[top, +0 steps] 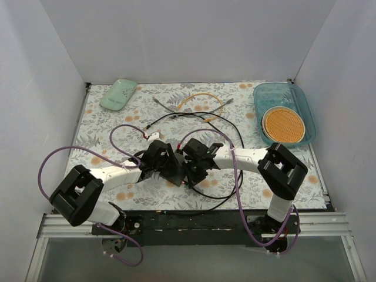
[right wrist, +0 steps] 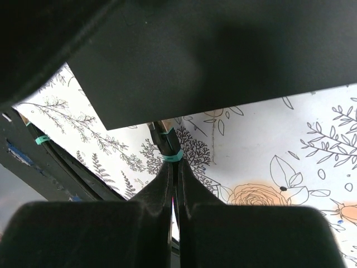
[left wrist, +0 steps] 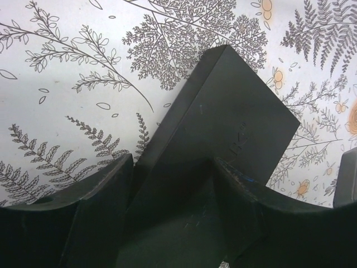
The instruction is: Insert the plug into the switch port
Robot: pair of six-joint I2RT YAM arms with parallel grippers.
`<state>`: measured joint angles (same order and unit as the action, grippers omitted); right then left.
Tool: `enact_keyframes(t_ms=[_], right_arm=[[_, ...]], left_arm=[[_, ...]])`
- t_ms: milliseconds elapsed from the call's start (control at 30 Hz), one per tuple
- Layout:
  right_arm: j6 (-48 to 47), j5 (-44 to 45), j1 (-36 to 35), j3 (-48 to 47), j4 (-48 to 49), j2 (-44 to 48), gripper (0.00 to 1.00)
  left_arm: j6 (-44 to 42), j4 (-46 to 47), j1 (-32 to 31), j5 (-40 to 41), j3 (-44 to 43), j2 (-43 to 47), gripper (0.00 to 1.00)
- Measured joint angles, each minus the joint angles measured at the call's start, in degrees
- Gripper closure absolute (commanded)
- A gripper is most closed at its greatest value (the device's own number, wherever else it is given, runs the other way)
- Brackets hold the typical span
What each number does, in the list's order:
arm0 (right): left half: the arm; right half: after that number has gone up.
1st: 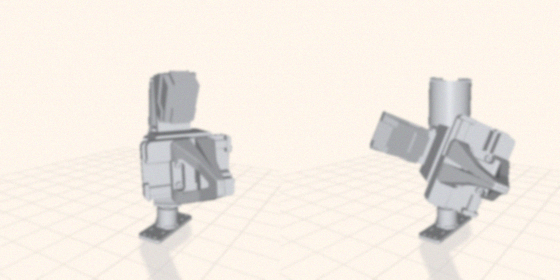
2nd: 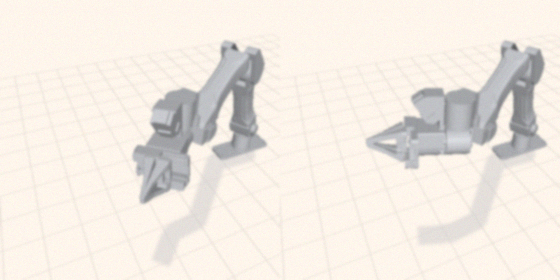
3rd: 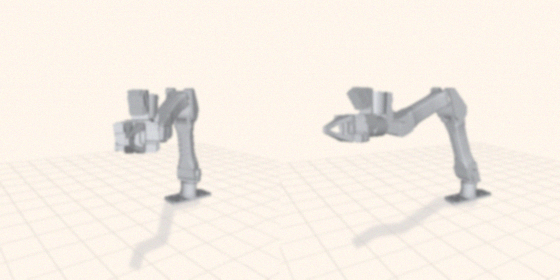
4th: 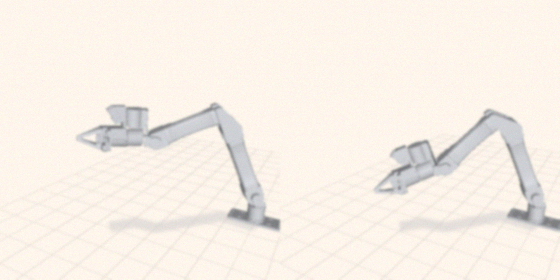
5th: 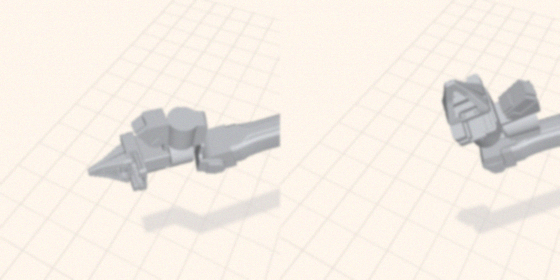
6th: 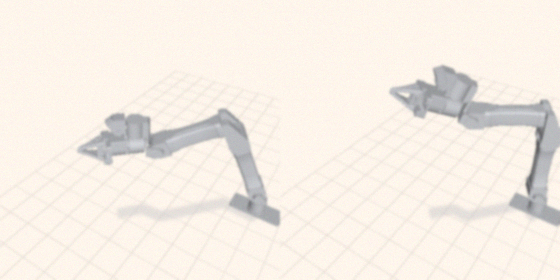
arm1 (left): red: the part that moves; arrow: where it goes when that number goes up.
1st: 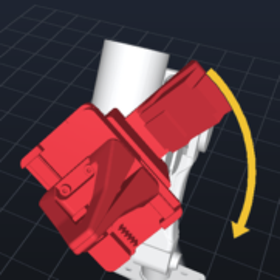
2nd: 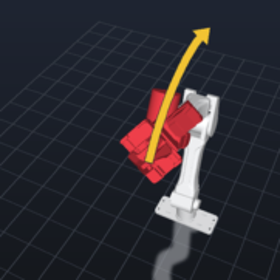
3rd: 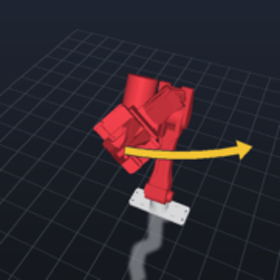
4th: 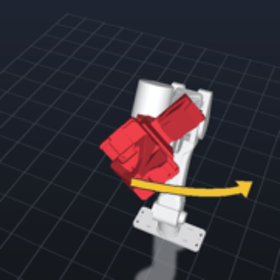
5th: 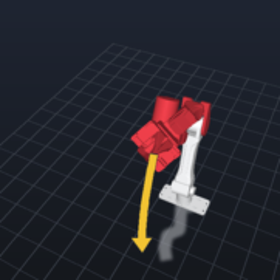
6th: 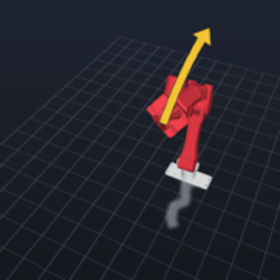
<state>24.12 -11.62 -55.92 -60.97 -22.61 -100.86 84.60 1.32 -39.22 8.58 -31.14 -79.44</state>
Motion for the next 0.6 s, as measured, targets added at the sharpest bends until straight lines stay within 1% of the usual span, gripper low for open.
enact_keyframes(t_ms=[100, 200, 233, 300, 333, 400, 433, 500, 533, 600], right_arm=[[-0.3, 0.1, 0.1, 1.0, 1.4, 0.4, 0.99], [-0.3, 0.5, 0.3, 3.2, 4.0, 1.9, 0.92], [-0.3, 0.8, 0.4, 3.8, 4.8, 2.4, 0.82], [-0.2, 1.8, 0.8, 5.0, 6.8, 3.3, 0.72], [-0.1, 2.5, 1.0, 5.6, 7.8, 3.8, 0.62], [0.0, 4.0, 1.6, 6.1, 9.6, 4.5, 0.52], [0.0, 4.6, 1.9, 6.1, 10.2, 4.9, 0.43], [-0.2, 6.4, 2.3, 6.2, 12.6, 5.5, 0.32], [-0.3, 7.3, 2.5, 6.2, 13.7, 6.0, 0.23], [-0.3, 8.6, 2.8, 6.2, 14.4, 7.3, 0.17]], left_arm=[[-0.2, -2.7, -0.3, 0.9, -1.2, -0.2, 0.42], [-0.4, -3.6, 0.5, 0.1, -2.4, -1.1, 0.42], [-0.5, -3.7, 0.8, -1.1, -2.9, -1.6, 0.41], [-0.9, -3.8, 2.8, -2.3, -3.5, -2.2, 0.4], [-1.1, -4.0, 3.8, -3.3, -3.9, -2.5, 0.39], [-1.7, -4.7, 5.8, -4.9, -5.0, -3.4, 0.38], [-2.2, -5.4, 6.8, -5.6, -5.8, -3.9, 0.36], [-2.9, -7.0, 8.9, -7.2, -7.8, -5.3, 0.34], [-3.5, -7.7, 9.7, -7.7, -8.8, -6.0, 0.34], [-4.5, -9.5, 11.1, -8.7, -11.1, -7.6, 0.32]])
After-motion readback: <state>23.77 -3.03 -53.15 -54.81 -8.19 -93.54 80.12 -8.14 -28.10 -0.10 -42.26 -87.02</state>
